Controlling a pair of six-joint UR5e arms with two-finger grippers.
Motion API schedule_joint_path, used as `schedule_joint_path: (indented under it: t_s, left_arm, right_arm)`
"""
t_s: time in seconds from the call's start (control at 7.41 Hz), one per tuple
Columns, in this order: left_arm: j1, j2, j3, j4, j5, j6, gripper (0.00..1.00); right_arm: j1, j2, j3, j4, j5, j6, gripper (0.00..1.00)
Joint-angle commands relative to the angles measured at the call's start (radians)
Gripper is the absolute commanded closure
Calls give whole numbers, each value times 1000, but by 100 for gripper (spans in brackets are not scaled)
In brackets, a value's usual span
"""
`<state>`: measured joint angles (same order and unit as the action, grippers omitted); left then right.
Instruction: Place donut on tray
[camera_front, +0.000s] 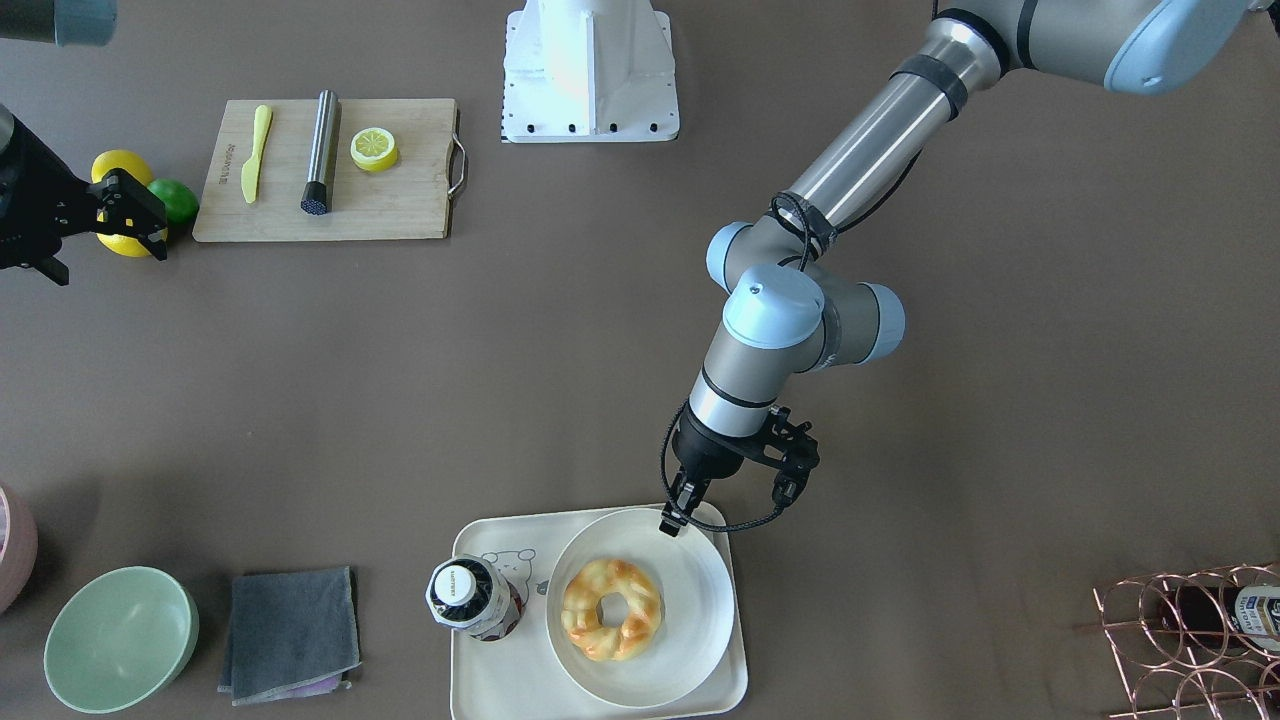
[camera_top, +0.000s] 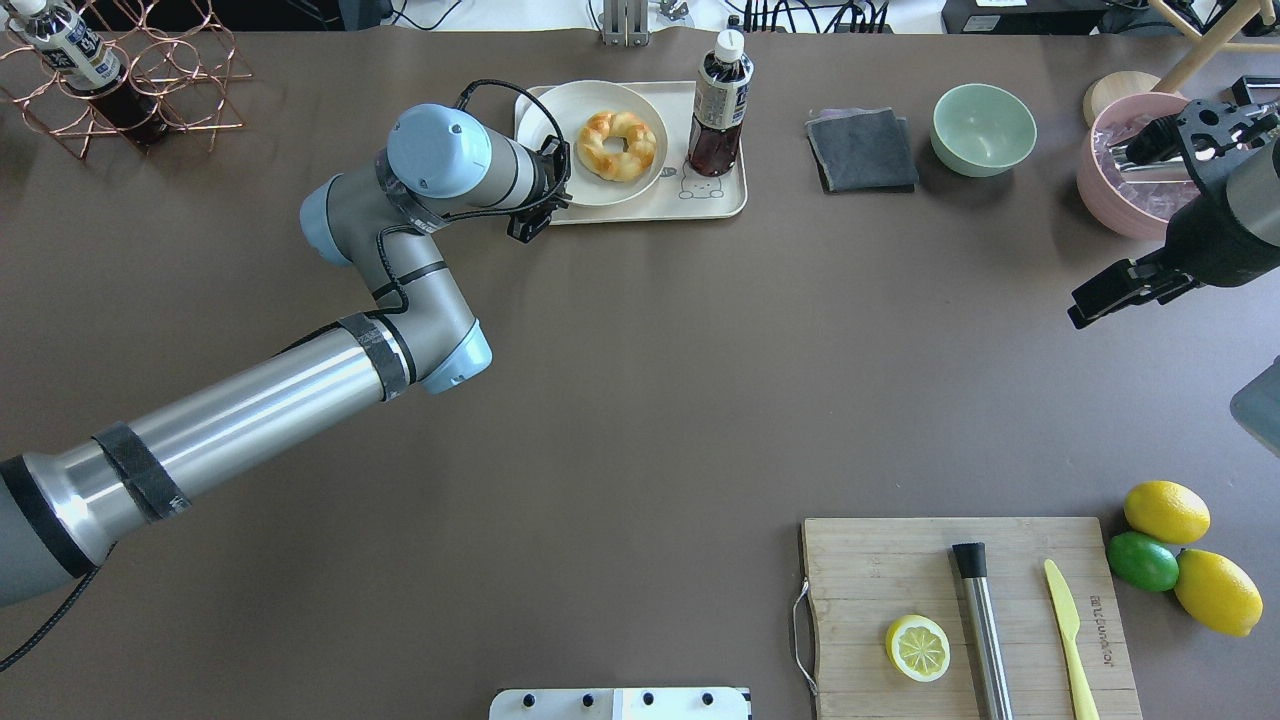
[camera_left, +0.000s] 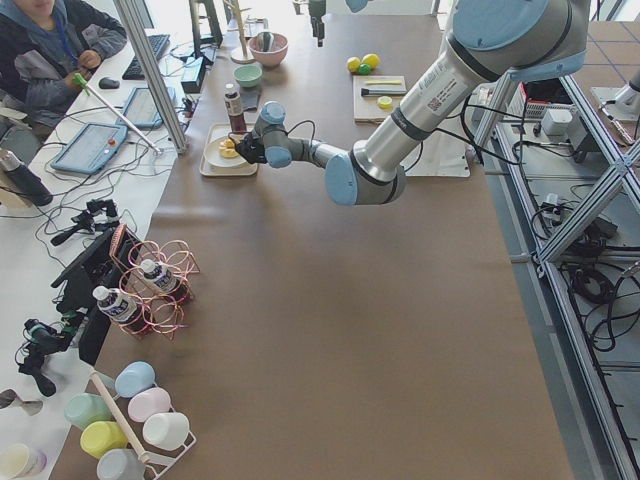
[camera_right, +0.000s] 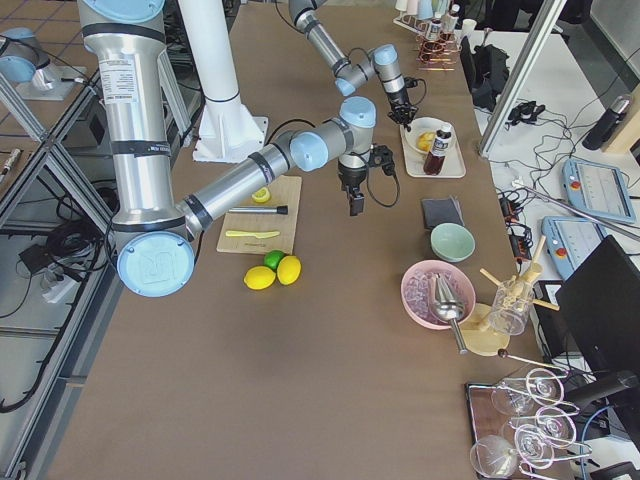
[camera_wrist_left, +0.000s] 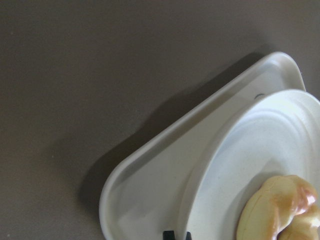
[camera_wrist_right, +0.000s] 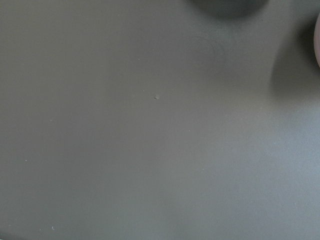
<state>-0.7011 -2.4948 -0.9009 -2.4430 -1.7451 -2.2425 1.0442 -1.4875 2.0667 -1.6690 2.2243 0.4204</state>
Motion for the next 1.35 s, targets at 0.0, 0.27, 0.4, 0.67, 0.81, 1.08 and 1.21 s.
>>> schedule_joint_path:
  t_s: [0.0, 0.27, 0.4, 0.67, 0.81, 1.08, 1.21]
  left_arm:
    - [-12, 48, -95, 18, -29, 162, 4]
    - [-88, 263, -412, 228, -257, 422, 3]
    - [-131, 346, -569, 360, -299, 539, 3]
    - [-193, 472, -883, 715, -355, 859, 3]
    - [-242, 582, -1046, 866, -356, 1079, 3]
    - [-447, 794, -1174, 960, -388, 1548, 3]
    - [-522, 897, -1182, 955, -419, 1794, 3]
  right_arm:
    - [0, 1, -8, 0, 1, -8, 0]
    - [46, 3, -48, -2, 6, -117, 0]
    - [81, 3, -71, -3, 14, -170, 0]
    - [192, 1, -143, -11, 69, -343, 0]
    - [238, -2, -175, -12, 72, -403, 0]
    - [307, -39, -184, -12, 72, -481, 0]
    - [322, -53, -184, -11, 66, -491, 0]
